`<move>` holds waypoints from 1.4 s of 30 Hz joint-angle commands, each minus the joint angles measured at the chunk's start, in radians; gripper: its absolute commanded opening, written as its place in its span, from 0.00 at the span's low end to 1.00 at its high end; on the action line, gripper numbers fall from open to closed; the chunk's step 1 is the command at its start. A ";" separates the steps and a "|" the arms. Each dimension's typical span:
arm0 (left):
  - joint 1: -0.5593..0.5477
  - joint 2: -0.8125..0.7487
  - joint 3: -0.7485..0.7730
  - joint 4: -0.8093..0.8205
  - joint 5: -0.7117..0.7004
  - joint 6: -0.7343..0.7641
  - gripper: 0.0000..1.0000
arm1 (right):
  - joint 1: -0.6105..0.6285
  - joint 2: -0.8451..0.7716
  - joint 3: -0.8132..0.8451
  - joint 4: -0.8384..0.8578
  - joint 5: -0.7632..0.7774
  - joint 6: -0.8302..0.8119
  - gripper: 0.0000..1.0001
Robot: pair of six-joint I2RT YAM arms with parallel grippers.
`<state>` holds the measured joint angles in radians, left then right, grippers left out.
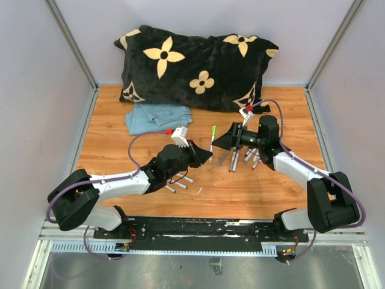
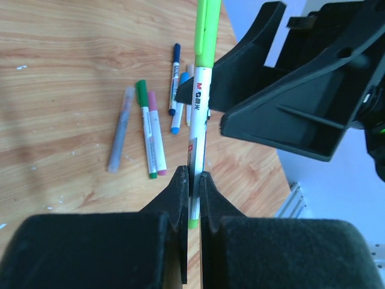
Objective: Open the pen caps
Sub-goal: Pick up the pen from the center of the board.
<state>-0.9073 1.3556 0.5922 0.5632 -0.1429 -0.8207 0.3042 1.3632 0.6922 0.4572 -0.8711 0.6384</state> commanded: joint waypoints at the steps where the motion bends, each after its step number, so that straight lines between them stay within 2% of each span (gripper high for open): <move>1: -0.017 -0.026 -0.003 0.078 -0.045 -0.034 0.00 | 0.042 0.005 -0.002 0.038 0.067 0.060 0.64; 3: -0.020 -0.026 -0.003 0.084 -0.043 -0.038 0.00 | 0.055 0.004 0.001 0.032 0.074 0.061 0.61; 6: -0.025 -0.020 0.003 0.084 -0.046 -0.038 0.00 | 0.074 0.007 0.005 0.035 0.067 0.064 0.51; 14: -0.026 -0.018 0.002 0.084 -0.030 -0.032 0.00 | 0.105 0.017 0.034 0.023 0.020 0.042 0.11; 18: -0.027 -0.055 -0.016 0.091 0.015 0.016 0.03 | 0.103 0.007 0.056 0.002 -0.010 0.005 0.03; 19: -0.026 -0.070 -0.029 0.101 0.031 0.034 0.07 | 0.101 0.002 0.063 -0.012 -0.018 -0.013 0.02; 21: -0.025 -0.117 -0.065 0.124 0.068 0.069 0.26 | 0.094 -0.006 0.084 -0.050 -0.042 -0.065 0.01; 25: -0.025 -0.223 -0.131 0.136 0.106 0.134 0.52 | 0.075 -0.011 0.150 -0.180 -0.144 -0.212 0.01; 31: -0.024 -0.419 -0.224 0.103 0.081 0.228 0.82 | 0.027 -0.021 0.185 -0.253 -0.320 -0.351 0.01; 36: 0.002 -0.530 -0.265 0.086 0.091 0.260 0.98 | 0.016 -0.012 0.210 -0.320 -0.379 -0.434 0.01; 39: 0.099 -0.530 -0.293 0.149 0.231 0.192 0.99 | 0.016 -0.001 0.216 -0.337 -0.396 -0.455 0.02; 42: 0.216 -0.494 -0.324 0.282 0.385 0.078 0.99 | 0.016 0.015 0.223 -0.356 -0.409 -0.469 0.02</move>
<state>-0.7986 0.8326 0.3058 0.6922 0.0502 -0.6384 0.3367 1.3659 0.8715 0.1413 -1.2171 0.2359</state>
